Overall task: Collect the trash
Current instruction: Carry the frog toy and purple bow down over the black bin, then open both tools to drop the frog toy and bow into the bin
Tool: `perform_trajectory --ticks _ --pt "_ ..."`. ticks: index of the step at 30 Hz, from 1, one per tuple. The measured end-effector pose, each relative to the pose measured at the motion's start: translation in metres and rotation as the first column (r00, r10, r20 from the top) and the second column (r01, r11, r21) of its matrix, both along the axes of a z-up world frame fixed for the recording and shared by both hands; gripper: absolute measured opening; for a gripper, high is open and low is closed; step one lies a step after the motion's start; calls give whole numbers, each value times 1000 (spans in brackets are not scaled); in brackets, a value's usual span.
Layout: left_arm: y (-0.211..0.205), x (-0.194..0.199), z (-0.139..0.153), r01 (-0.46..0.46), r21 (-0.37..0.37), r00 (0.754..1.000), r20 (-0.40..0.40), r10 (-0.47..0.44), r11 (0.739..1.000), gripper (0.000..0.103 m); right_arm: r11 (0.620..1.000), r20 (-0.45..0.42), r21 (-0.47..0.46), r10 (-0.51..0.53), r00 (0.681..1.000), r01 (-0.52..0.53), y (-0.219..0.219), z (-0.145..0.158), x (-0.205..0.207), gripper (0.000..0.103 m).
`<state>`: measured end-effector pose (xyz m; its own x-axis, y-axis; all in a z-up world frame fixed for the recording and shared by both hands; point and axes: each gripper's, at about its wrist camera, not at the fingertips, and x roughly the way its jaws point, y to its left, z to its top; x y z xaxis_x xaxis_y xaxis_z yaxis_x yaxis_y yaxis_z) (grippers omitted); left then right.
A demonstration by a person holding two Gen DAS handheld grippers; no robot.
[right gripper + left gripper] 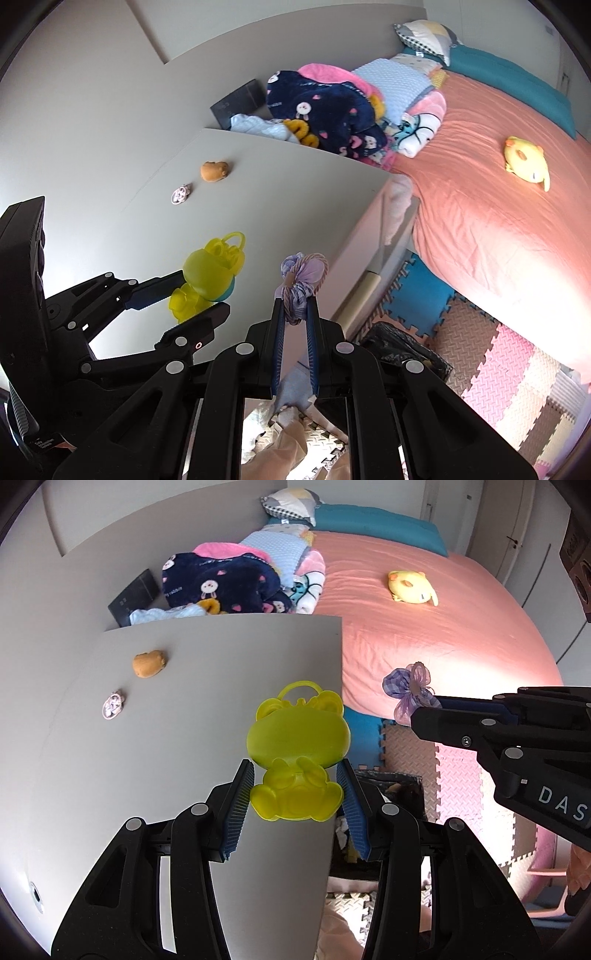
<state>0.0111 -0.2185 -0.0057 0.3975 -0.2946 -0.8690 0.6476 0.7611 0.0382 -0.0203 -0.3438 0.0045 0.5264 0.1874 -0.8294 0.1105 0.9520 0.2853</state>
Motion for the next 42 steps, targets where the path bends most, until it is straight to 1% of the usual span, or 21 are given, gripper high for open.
perform_trajectory --ticks 9,19,29,30,31,32,33,34,35,37,42 --pt "-38 -33 -2 110 5 994 -12 -110 994 46 996 -14 13 -87 996 87 -42 -3 -42 12" --pt "-77 -63 -8 229 11 973 -29 -229 973 46 984 -31 18 -177 984 178 -81 -9 -83 12" --pt "-91 -78 -12 281 15 959 -49 -280 960 46 974 -55 22 -224 973 226 -101 -19 -105 13" --pt "-92 -77 -13 287 18 957 -50 -286 958 46 973 -60 24 -227 972 229 -102 -19 -107 14" --pt "-93 -79 -13 297 17 954 -54 -296 955 49 972 -65 30 -229 971 232 -103 -20 -109 18" --pt "-93 -80 -14 309 15 949 -64 -307 951 56 971 -68 32 -236 970 238 -104 -20 -111 34" --pt "-93 -81 -14 314 16 948 -66 -312 949 83 966 -59 23 -257 965 258 -106 -18 -115 52" --pt "-93 -83 -13 313 20 949 -53 -312 949 96 962 -46 13 -273 961 274 -107 -16 -119 56" --pt "-93 -85 -12 321 21 947 -38 -320 947 96 958 -33 3 -287 957 287 -108 -14 -122 58" --pt "-93 -87 -12 332 28 943 -33 -331 943 96 951 -21 -13 -311 950 310 -112 -12 -128 59" --pt "-93 -82 -13 325 31 945 -39 -324 945 96 939 -9 -2 -345 939 345 -121 -9 -132 59"
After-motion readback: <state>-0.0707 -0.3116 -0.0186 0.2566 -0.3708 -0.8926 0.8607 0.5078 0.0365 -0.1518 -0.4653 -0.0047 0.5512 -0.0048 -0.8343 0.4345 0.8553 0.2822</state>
